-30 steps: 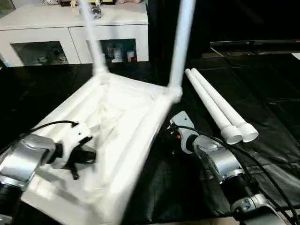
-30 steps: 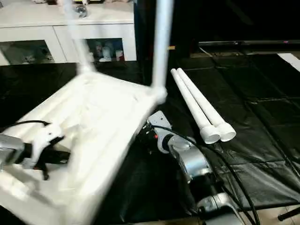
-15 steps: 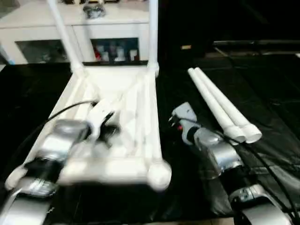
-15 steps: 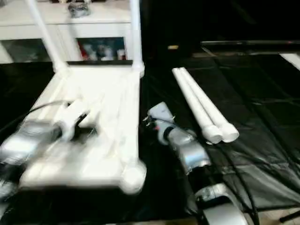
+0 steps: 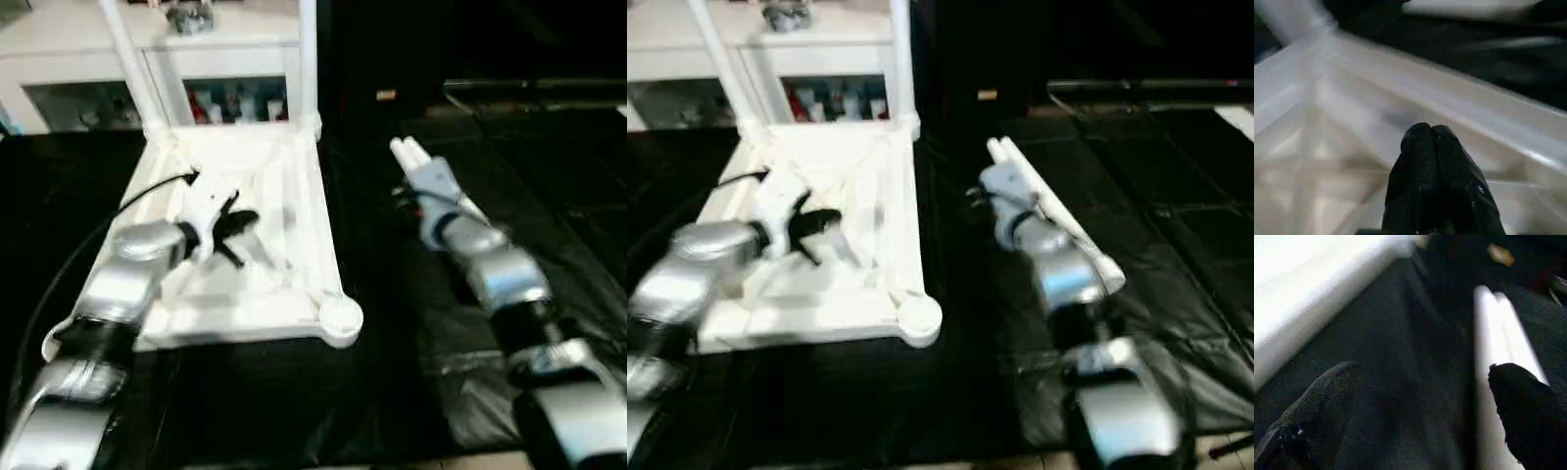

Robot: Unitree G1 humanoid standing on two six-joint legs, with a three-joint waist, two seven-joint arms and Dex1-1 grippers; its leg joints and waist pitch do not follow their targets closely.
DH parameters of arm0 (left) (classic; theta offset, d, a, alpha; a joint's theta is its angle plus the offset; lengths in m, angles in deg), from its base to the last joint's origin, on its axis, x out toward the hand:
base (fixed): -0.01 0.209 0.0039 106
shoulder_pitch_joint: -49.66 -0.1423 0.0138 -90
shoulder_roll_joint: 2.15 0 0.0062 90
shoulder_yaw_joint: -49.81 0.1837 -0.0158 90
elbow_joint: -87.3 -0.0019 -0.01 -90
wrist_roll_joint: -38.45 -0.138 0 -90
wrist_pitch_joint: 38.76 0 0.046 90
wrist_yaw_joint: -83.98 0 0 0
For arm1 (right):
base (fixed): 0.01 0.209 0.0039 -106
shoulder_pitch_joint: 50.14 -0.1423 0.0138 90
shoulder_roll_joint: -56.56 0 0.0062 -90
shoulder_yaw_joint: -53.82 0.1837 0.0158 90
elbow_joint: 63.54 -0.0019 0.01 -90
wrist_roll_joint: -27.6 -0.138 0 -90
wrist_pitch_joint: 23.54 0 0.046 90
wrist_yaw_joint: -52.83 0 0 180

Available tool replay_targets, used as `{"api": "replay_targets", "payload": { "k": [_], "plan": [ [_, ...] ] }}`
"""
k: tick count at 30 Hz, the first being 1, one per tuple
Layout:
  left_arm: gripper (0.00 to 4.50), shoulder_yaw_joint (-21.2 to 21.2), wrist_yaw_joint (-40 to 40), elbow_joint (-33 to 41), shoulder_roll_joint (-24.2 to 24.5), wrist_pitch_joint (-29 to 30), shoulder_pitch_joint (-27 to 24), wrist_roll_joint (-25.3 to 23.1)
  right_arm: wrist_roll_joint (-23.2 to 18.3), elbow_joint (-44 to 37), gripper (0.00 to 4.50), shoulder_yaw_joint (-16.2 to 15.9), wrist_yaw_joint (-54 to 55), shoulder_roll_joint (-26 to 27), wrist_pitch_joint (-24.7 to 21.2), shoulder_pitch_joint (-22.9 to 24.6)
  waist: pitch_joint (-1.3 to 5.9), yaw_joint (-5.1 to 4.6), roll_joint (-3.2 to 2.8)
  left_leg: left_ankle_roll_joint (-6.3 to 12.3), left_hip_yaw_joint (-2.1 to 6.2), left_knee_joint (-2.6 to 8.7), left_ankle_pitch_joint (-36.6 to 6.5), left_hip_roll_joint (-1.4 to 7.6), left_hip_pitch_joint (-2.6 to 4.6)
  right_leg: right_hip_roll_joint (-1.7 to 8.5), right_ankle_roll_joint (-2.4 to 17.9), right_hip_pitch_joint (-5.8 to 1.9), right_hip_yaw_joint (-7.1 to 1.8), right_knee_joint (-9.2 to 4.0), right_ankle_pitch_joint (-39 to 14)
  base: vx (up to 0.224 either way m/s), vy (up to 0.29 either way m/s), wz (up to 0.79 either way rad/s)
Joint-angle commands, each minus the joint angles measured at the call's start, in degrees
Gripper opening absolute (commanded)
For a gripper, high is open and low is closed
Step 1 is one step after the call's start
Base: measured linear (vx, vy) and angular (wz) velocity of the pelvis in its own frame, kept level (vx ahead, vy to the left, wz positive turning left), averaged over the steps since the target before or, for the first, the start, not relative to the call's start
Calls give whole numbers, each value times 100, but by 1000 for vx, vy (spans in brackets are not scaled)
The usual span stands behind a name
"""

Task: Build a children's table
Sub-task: Rotate table base, then pick table leg

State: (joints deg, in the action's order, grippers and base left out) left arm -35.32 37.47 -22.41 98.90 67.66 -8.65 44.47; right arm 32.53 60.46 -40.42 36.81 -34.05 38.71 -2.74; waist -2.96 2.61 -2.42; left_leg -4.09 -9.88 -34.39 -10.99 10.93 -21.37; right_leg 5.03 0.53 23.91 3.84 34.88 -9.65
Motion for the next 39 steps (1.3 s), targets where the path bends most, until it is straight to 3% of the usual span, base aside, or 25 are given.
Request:
{"api": "replay_targets", "payload": {
  "k": [1,5,8,11,15,18,21,22,28,39],
  "plan": [
    [6,120,-520,683,212,274,-209,301,35,23,450,77,76,-50,-505,-144,427,36,-15,123,5,357,-710,131,58,252,1540,-378,-222,-275,-554,0,0,0],
    [6,254,-1088,1759,557,915,-626,773,-54,147,450,227,118,-192,-1069,-317,391,51,-15,13,2,394,-958,148,66,246,1461,-359,-222,-301,-938,0,0,0],
    [33,257,-1203,2046,631,1172,-703,949,-58,130,450,271,139,-213,-1241,-337,374,58,-27,-93,-19,387,-1143,124,103,218,1373,-321,-230,-325,-1149,0,0,0],
    [65,285,-1346,2576,699,1615,-792,1258,-140,10,450,340,48,-243,-1817,-316,359,65,-9,-152,-4,403,-1170,118,85,215,1276,-342,-230,-332,-1314,0,0,0],
    [81,319,-1344,2803,723,1827,-805,1316,-198,-38,450,444,122,-244,-2123,-305,375,66,-30,-174,-2,389,-1048,101,74,204,1248,-343,-227,-323,-1179,0,0,0],
    [110,354,-1315,2877,736,1926,-790,1316,-306,-63,450,568,117,-249,-2383,-284,383,66,-18,-167,-1,385,-988,91,69,199,1223,-358,-226,-324,-1126,0,0,0],
    [140,379,-1293,2910,746,1994,-771,1329,-388,-99,450,688,111,-244,-2576,-252,391,56,-43,-191,2,379,-964,89,70,190,1239,-360,-222,-321,-1030,0,0,0],
    [154,390,-1287,2937,750,2048,-762,1343,-466,-118,422,765,61,-229,-2687,-239,392,56,-45,-192,0,376,-965,87,71,189,1253,-357,-219,-320,-996,0,0,0],
    [200,418,-1307,3019,772,2145,-763,1351,-737,-54,372,934,-175,-233,-2989,-204,395,76,-17,-158,-4,371,-957,94,75,195,1293,-362,-217,-319,-1003,0,0,0],
    [281,448,-1290,3145,804,2269,-801,1406,-939,479,292,969,-469,-283,-3046,-314,391,92,30,-123,-12,361,-848,96,66,203,1265,-357,-219,-319,-1149,0,0,0]
  ]
}}
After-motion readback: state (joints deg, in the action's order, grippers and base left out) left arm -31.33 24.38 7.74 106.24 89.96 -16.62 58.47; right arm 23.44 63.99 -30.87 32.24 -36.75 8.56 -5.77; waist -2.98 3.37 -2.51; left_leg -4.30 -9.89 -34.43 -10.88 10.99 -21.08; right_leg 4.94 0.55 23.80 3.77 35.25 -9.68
